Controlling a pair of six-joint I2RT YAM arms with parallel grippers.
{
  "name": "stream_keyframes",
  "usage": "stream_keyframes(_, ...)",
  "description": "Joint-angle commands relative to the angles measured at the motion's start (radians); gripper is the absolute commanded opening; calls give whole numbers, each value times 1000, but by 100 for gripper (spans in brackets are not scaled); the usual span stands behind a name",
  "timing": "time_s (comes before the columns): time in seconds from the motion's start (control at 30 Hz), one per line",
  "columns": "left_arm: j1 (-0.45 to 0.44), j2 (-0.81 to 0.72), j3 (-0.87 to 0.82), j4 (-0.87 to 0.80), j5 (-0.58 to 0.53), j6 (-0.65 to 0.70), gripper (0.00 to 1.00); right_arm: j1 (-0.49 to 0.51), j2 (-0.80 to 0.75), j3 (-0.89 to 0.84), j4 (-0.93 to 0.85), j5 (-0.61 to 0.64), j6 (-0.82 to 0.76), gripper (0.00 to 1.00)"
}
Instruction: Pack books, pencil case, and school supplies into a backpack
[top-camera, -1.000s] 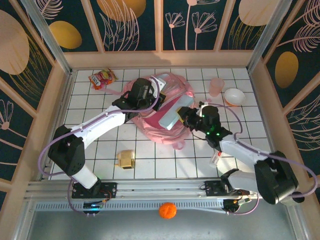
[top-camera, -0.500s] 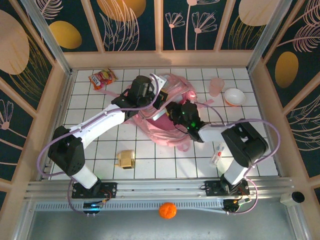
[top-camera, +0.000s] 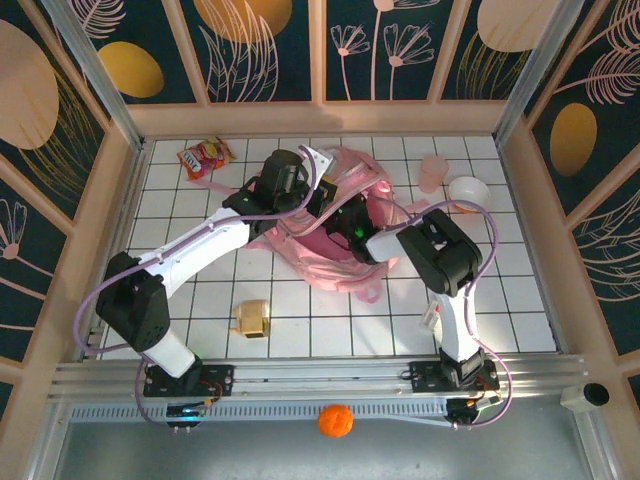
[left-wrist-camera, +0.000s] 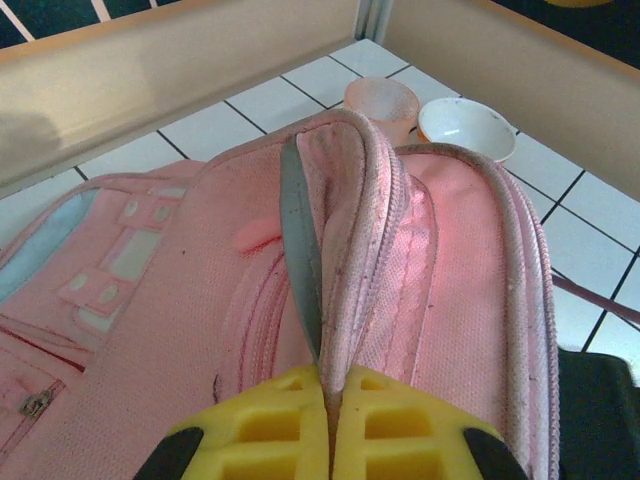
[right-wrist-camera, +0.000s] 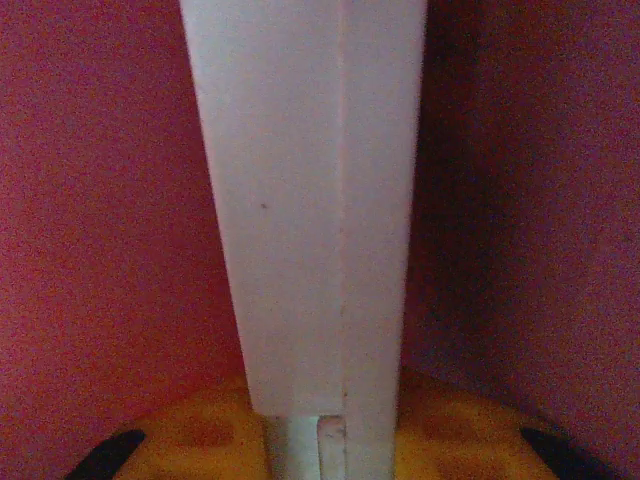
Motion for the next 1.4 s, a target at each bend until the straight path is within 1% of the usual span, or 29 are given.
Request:
stream_keyframes(0.0, -1, -66, 45, 177, 31, -34, 0, -5, 18, 56, -5, 28, 32, 24)
stream_keyframes(0.07, -2, -66, 41, 178, 26, -48, 0, -5, 5, 50, -33, 33, 36, 30)
stream_keyframes(0.13, -1, -69, 34, 180, -1, -59, 0, -6, -22, 29, -66, 34, 26, 37)
stream_keyframes(0.2, -1, -70, 30, 169, -41, -53, 0, -6, -59, -17, -94, 34, 32, 42)
stream_keyframes(0.3, 0, -67, 35, 136, -88, -45, 0, 0, -119, -107, -79, 28, 46, 49)
stream_keyframes(0.47, 7, -63, 29, 114, -111, -62, 0, 6, -247, -228, -128, 21, 24, 55)
stream_keyframes(0.6, 12, -60, 22, 113, -123, -65, 0, 12, -364, -311, -169, 21, -7, 56)
stream_keyframes(0.73, 19, -57, 19, 110, -130, -67, 0, 31, -513, -327, -298, 21, -101, 56)
stream_keyframes(0.83, 33, -48, 25, 98, -135, -88, 0, 76, -644, -281, -536, 51, -220, 56)
stream_keyframes(0.9, 53, -42, 21, 91, -101, -121, 0, 111, -709, -223, -721, 71, -317, 56)
stream_keyframes(0.97, 79, -40, 5, 100, -47, -167, 0, 158, -765, -181, -856, 126, -393, 56)
stream_keyframes(1.03, 95, -46, -11, 105, -26, -198, 0, 207, -826, -168, -936, 184, -443, 57)
stream_keyframes(1.13, 103, -54, -31, 103, -33, -208, 0, 244, -886, -162, -1013, 171, -446, 57)
stream_keyframes(1.2, 108, -53, -42, 103, -39, -216, 0, 291, -903, -139, -1070, 175, -431, 57)
stream_keyframes(1.3, 117, -40, -55, 103, -29, -219, 0, 393, -884, -74, -1162, 213, -393, 57)
stream_keyframes(1.37, 123, -27, -57, 103, -10, -223, 0, 469, -843, -19, -1228, 230, -354, 57)
